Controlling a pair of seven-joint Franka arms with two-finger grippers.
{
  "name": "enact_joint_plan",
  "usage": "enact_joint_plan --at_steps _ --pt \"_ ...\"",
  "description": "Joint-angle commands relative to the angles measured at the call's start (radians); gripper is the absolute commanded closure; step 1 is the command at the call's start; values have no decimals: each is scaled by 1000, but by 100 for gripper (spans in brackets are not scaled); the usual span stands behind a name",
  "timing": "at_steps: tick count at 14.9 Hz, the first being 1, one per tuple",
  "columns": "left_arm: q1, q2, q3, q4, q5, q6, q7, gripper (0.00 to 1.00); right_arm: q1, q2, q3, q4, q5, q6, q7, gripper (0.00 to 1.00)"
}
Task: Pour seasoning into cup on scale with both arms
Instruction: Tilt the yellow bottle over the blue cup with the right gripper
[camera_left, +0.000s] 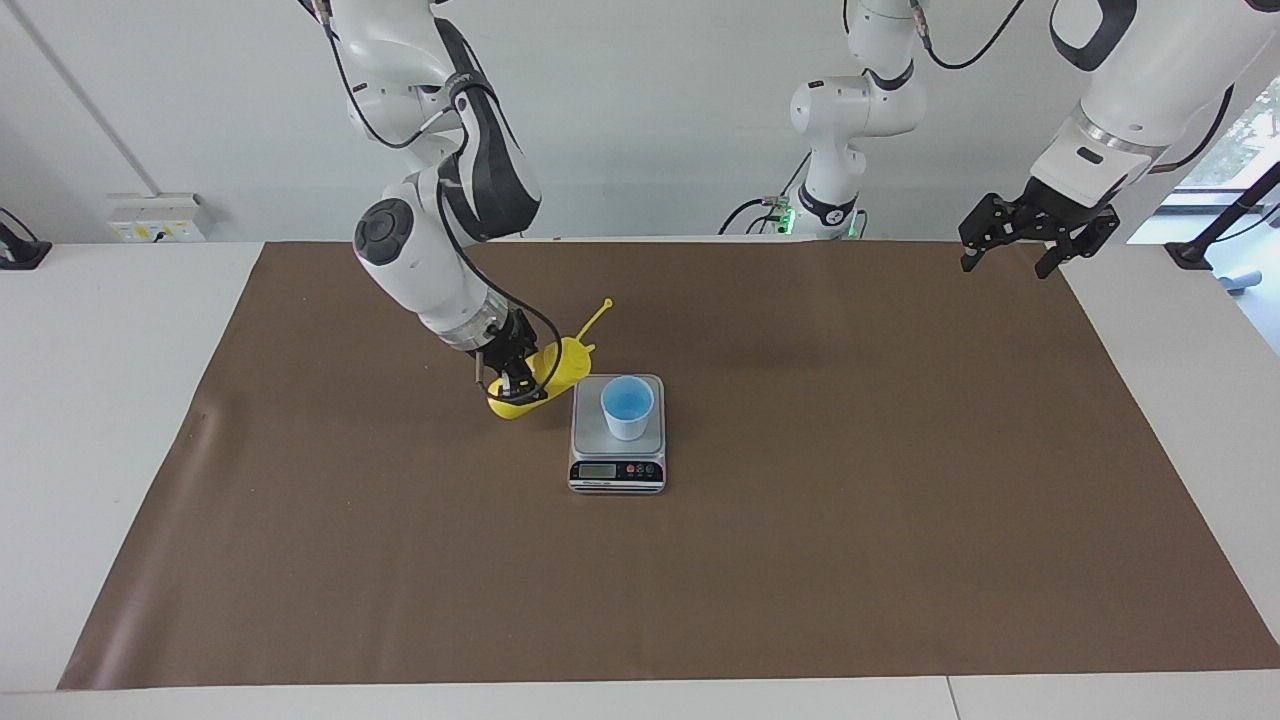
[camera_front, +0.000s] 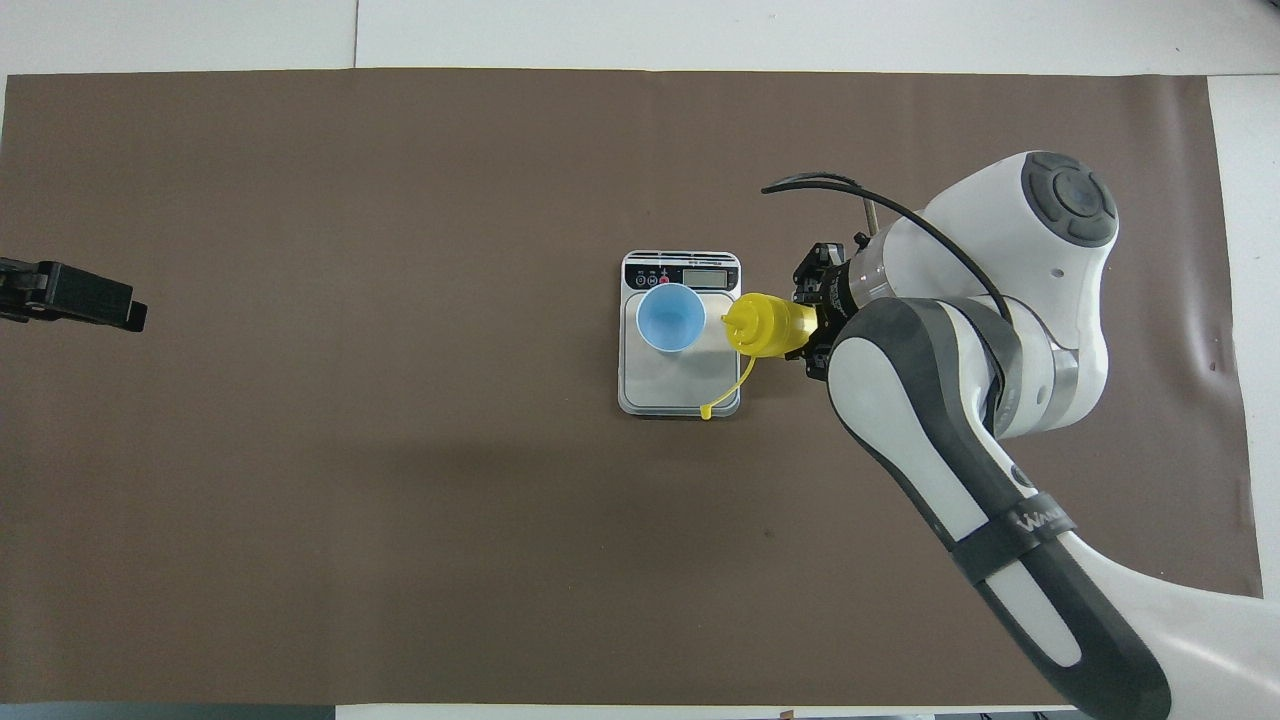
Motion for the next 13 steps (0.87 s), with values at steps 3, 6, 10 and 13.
enact_joint_plan --at_steps 3,6,10,13 --pt "10 -25 -7 -13 -10 -14 13 0 46 21 -2 60 -191 -54 131 100" --pt "10 -25 -7 -13 -10 -12 12 0 86 139 -2 269 -304 -208 239 100" --pt "12 -25 -7 -13 -10 -11 12 0 118 223 -2 395 -412 -295 259 100" --pt "12 -25 -7 -13 -10 -11 12 0 152 228 -2 395 -490 -307 261 100"
